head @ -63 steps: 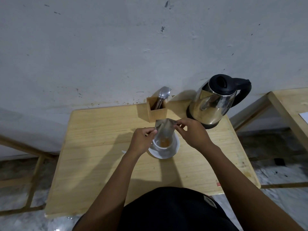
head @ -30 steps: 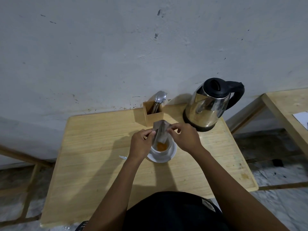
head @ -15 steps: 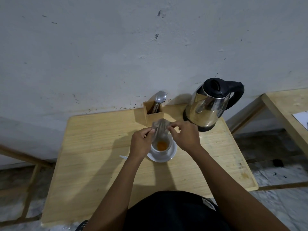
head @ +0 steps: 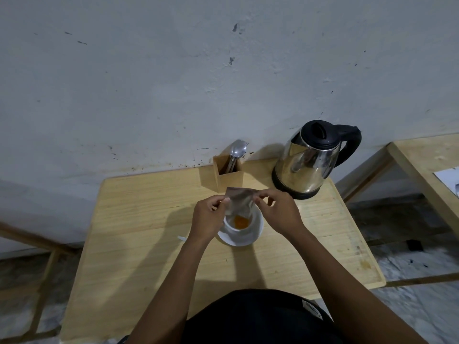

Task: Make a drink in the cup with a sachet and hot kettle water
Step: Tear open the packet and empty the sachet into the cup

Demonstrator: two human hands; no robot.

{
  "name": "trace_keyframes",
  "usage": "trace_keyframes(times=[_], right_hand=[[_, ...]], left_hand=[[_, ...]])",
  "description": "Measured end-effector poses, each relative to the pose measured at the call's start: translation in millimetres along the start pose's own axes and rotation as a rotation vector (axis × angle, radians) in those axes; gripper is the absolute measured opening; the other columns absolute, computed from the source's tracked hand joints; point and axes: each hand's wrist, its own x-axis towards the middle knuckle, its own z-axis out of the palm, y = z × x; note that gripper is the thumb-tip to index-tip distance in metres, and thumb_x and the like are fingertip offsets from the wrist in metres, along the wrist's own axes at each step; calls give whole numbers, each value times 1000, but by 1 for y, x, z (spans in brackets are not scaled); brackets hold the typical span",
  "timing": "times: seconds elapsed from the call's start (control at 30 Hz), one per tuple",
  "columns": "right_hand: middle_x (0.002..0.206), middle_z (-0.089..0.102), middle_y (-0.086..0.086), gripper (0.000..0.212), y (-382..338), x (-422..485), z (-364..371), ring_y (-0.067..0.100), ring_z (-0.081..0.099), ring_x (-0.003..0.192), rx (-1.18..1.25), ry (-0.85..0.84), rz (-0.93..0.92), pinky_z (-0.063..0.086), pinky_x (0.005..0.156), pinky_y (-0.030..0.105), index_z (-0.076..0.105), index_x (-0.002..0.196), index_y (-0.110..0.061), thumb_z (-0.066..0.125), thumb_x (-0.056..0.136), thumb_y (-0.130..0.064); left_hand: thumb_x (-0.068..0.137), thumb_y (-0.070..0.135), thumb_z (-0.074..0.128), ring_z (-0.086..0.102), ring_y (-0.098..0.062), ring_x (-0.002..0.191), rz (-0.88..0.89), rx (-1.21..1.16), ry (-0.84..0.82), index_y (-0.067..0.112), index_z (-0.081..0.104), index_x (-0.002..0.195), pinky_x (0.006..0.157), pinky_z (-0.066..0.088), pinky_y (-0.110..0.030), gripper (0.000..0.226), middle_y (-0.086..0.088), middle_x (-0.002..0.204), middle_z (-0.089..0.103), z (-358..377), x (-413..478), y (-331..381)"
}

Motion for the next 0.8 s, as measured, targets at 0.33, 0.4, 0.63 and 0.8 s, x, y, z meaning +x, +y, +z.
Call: trace_keyframes(times=[0.33,0.4,0.63,0.8], right_hand=[[86,65,-12,16,1,-25,2,-2,53,75,-19,181,-302,44,71,22,76,99,-24,72,86,-16],[86,66,-7,18,7,-30,5,-2,52,80,-84,237,-415,41,76,22,76,100,-21,74,83,-14],[102,61,-13,27,7,-49,8,0,59,87,142,34,-168,44,77,14,64,120,-29,58,95,-20],[100,75,-3,18,-12,-41,5,12,69,89,646,-277,256,56,79,26,71,107,-24,56,98,-21]], left_hand=[[85,61,49,54,-18,62,-543,-292,-195,12,74,88,59,39,-30,55,-2,73,68,-25,-4,5],[84,52,58,54,-18,63,-536,-374,-262,10,73,92,59,40,-30,45,-4,76,67,-26,-6,6],[86,34,63,59,-18,73,-415,-307,-271,13,73,83,73,44,-35,23,-1,76,69,-28,-14,-1],[85,36,64,58,-13,68,-349,-242,-266,21,73,77,68,42,-30,19,4,69,67,-27,-19,-2]])
